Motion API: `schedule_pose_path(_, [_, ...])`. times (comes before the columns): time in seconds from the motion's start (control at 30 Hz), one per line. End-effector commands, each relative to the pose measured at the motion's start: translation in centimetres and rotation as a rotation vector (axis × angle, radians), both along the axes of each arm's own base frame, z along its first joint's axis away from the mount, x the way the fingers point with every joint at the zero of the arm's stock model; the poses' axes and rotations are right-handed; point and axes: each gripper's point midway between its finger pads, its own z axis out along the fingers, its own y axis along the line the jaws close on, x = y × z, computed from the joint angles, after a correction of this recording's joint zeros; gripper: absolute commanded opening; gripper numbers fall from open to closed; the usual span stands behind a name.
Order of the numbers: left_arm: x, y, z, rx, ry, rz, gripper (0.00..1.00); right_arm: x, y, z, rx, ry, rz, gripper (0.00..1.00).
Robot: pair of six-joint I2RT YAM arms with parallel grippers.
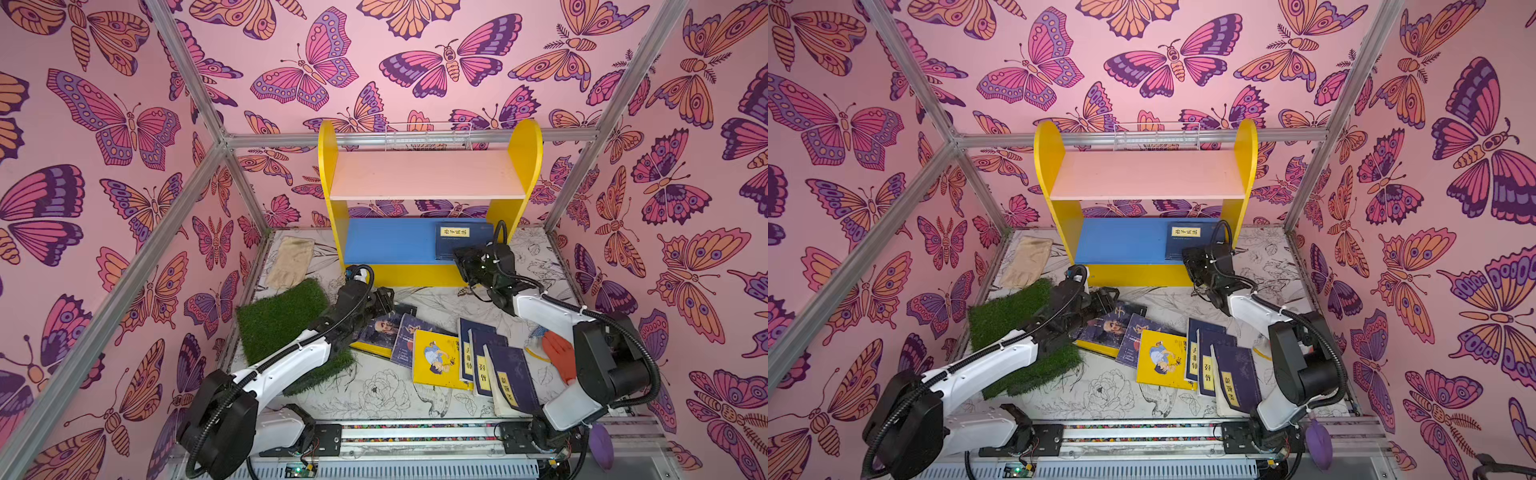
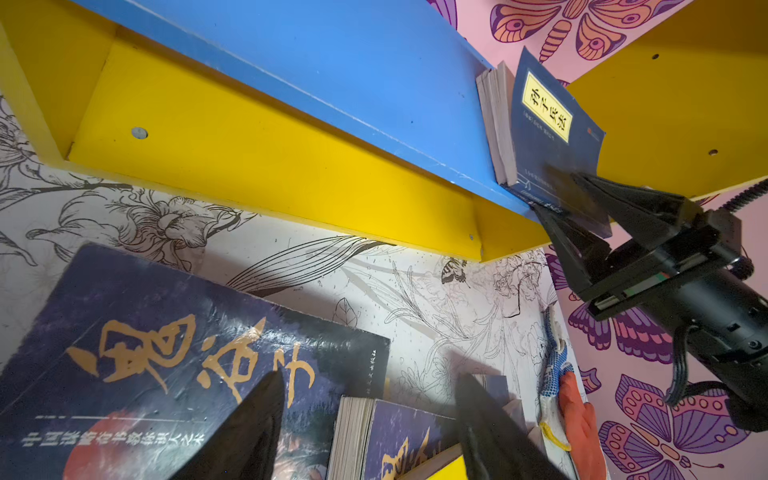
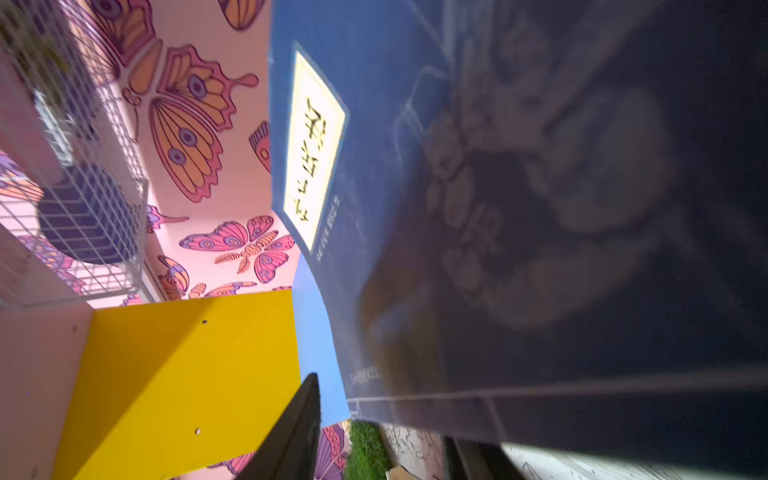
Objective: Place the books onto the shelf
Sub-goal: 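Lower the book onto the first book and open the right gripper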
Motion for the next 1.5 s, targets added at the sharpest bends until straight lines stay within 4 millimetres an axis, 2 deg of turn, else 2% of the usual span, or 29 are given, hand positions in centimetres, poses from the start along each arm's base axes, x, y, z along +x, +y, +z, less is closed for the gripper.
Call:
schedule_pose_path(0.0, [0.3, 0.1, 0.2, -0.005, 0.005, 0.012, 0.67, 0.2, 0.7, -0.1, 0.014, 0.004, 0.036, 0.45])
schedule_pose_path(0.13, [0.2, 0.0, 0.2, -0.007, 0.007, 0.005, 0.67, -0.3, -0.3, 0.1, -0.010, -0.005, 0.001, 0.44])
schedule_pose_path(0.23, [0.3, -0.3, -1.2, 0.014, 0.037, -0.009, 0.68, -0.8, -1.4, 0.0, -0.053, -0.003, -0.027, 0.44])
schedule_pose_path(0.27, [0.3, -0.5, -1.1, 0.014, 0.035, -0.015, 0.68, -1.0, -1.8, 1.0, -0.062, -0.024, -0.032, 0.44])
schedule_pose_path(0.37, [0.3, -1.0, -1.1, 0.023, 0.031, -0.036, 0.68, -1.3, -2.9, 1.1, -0.083, -0.026, -0.048, 0.44])
schedule_pose_path(0.5, [0.3, -1.3, -1.0, 0.025, 0.029, -0.044, 0.68, -1.1, -3.8, 1.3, -0.077, -0.032, -0.053, 0.36])
schedule_pose_path(0.6, [0.3, -1.4, -1.1, 0.027, 0.031, -0.046, 0.68, -1.0, -4.0, 1.6, -0.089, -0.039, -0.048, 0.30])
schedule_pose_path(0.7, [0.3, -1.4, -1.1, 0.028, 0.030, -0.046, 0.68, -0.9, -4.1, 1.7, -0.101, -0.042, -0.050, 0.28])
schedule_pose_path(1.47, [0.2, -1.5, -1.2, 0.036, 0.026, -0.050, 0.68, 0.4, -3.9, 1.9, -0.091, -0.054, -0.042, 0.27])
